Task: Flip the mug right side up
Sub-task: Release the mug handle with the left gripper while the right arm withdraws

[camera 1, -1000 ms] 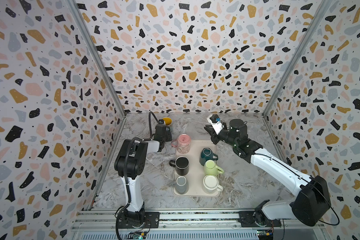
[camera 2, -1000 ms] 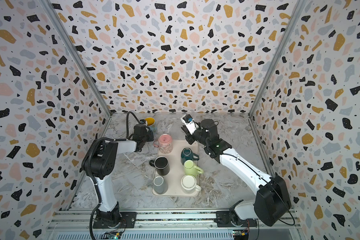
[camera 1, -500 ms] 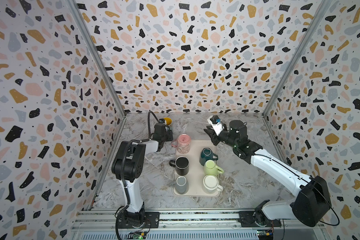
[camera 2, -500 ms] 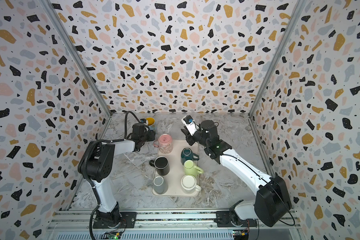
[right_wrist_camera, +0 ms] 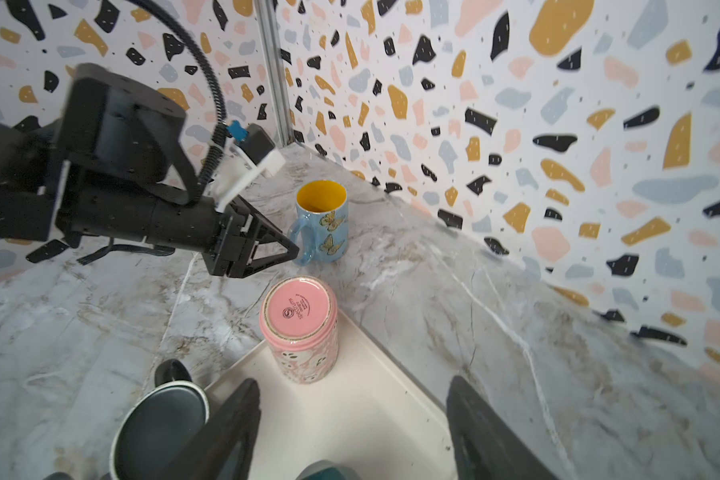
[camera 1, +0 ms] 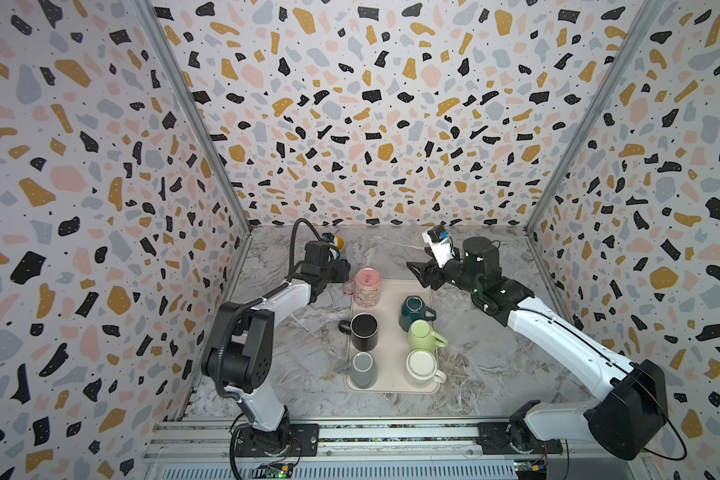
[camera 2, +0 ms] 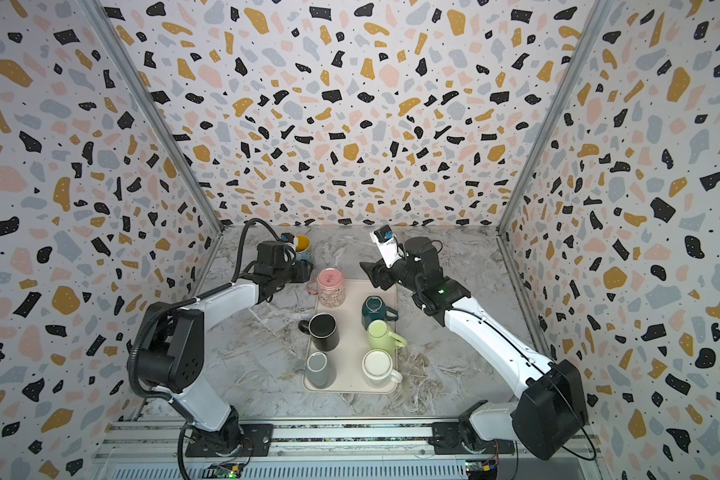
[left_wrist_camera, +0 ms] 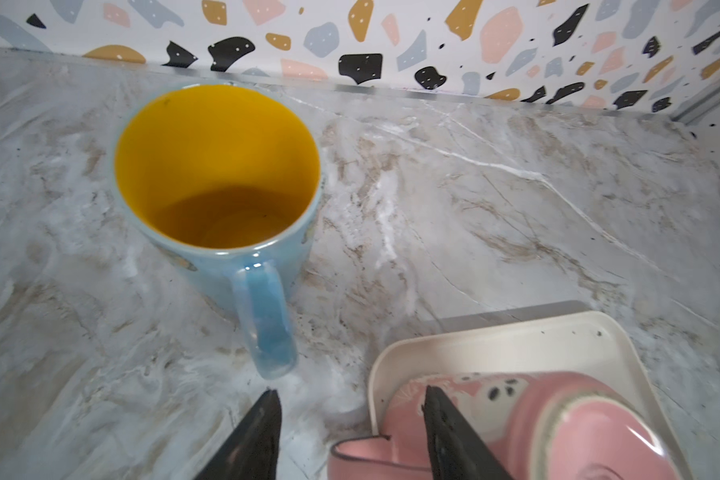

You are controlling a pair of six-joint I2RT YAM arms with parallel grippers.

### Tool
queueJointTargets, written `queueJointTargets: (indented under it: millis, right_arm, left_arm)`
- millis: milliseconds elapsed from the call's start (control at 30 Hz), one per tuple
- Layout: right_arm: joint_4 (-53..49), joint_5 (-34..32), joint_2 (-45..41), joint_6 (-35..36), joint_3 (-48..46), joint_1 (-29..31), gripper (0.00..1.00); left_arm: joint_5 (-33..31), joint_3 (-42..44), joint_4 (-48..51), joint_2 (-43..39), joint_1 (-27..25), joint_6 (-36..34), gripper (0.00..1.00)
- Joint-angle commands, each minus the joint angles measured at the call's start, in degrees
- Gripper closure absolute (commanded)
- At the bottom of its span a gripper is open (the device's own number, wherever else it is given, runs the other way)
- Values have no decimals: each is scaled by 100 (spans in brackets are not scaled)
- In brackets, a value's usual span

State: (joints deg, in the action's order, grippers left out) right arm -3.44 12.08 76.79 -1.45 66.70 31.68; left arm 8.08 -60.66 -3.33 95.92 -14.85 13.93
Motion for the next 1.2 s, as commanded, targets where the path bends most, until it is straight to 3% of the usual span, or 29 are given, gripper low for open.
queueJointTargets:
  millis: [0,67,133,367,567,767,933,1167]
  right_arm:
    - [-1272,-151,177,-1338,767,-326,27]
    - [-1805,179,359,-2018,1006,-710,27]
    - [-1873,927,388,-2618,898,-1163,28]
    - [-1000,2344,-121,-4138,-341,-2108,29]
    - [588,3856,-272,-6258,-1821,-2466,45]
    - [1172,3819,-624,-7414,-2821,-2476,45]
    - [2230,3807,-690,-8616,-3607,-2464,43]
    - [2569,3886,-279,-9174,-3848,-2498,43]
  left_arm:
    - [195,247,269,-475,-38,-29,44]
    - [84,288,378,-717,-37,-31,43]
    - [14,228,543,-900,-42,-87,43]
    - [27,0,865,-1156,-34,-29,41]
    - [28,58,771,-1298,-35,202,41]
    - [-30,105,720,-1458,-37,259,41]
    - [2,149,704,-1470,-36,333,40]
    - [39,151,711,-1503,-34,432,40]
